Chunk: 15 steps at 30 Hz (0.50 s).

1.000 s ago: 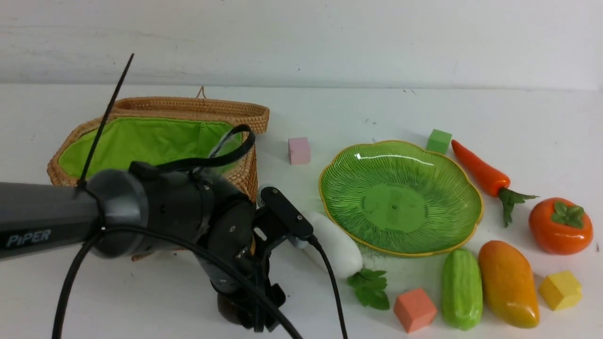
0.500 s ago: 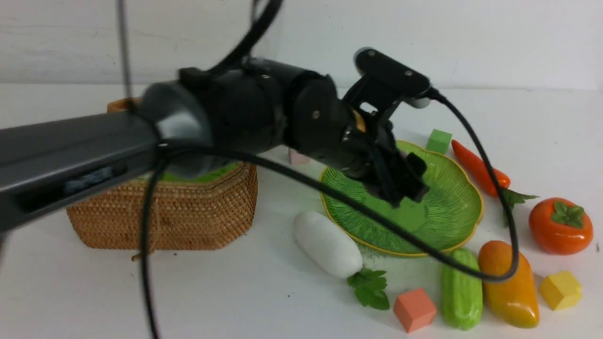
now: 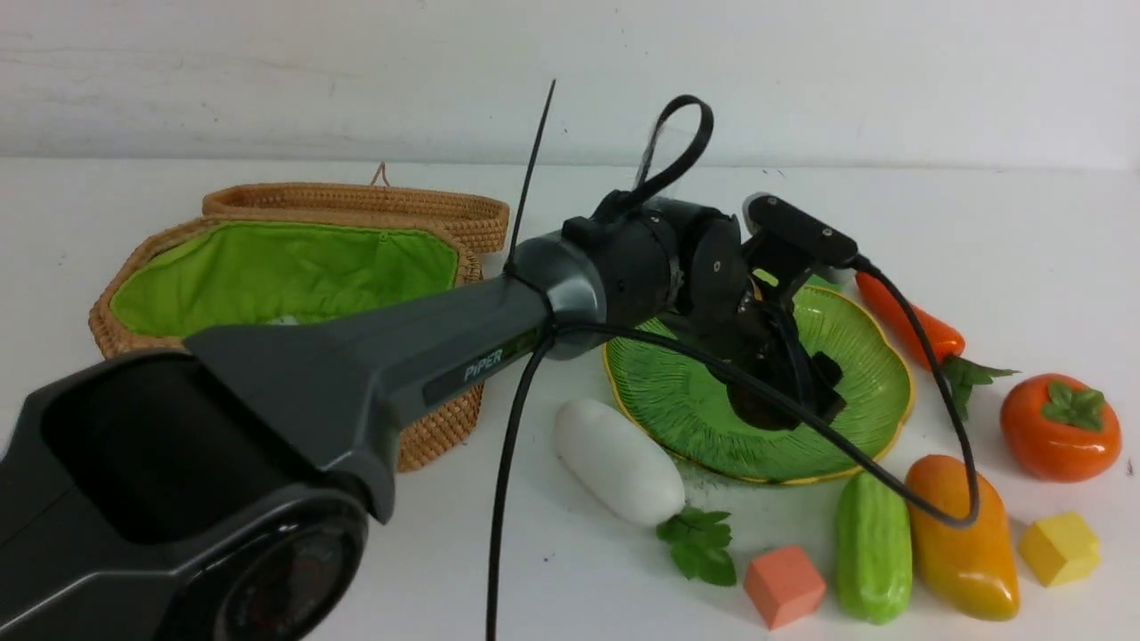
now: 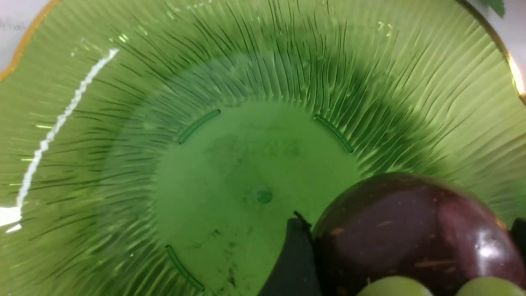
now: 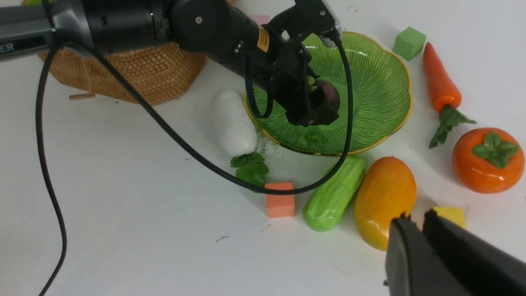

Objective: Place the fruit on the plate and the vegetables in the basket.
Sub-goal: Grab a mangosteen with your left arm and put it on the plate on the right

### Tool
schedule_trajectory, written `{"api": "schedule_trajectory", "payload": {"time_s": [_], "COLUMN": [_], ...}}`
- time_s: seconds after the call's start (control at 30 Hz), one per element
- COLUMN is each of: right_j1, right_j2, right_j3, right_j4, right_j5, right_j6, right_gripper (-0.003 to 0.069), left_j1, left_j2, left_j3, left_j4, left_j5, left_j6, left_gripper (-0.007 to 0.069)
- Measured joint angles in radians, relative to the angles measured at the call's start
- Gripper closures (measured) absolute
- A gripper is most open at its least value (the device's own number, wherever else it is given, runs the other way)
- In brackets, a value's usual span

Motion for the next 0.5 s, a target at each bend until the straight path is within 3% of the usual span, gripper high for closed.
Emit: {"api": "schedule_trajectory", "payload": {"time_s": [0.13,0.33,0.43,0.5], "right_j1": [0.000,0.000,0.000,0.000], "right_j2": [0.000,0.000,0.000,0.000], "right_j3": [0.000,0.000,0.000,0.000], "right_j4": [0.003,0.003,0.003,0.003], "right_j5": [0.002,0.002,0.004,0.005], "right_j6": [0.000,0.000,-0.001,-0.001], "right_gripper": [0.0594,0.0586,0.0583,0.0583], "left_j1": [0.000,0.000,0.000,0.000], "left_j2": [-0.006,-0.098,-0.172,-0.232], "left_j3": [-0.002,-0.002,-0.002,-0.002], "left_j4": [0.000,0.002,0.004,0.004], "left_j5": [0.021,0.118,0.208,0.305], "left_j6": [-0.003,-0.003,-0.003,-0.004], "left_gripper": [-0.0031,-0.0035,0.0009,0.0091]}}
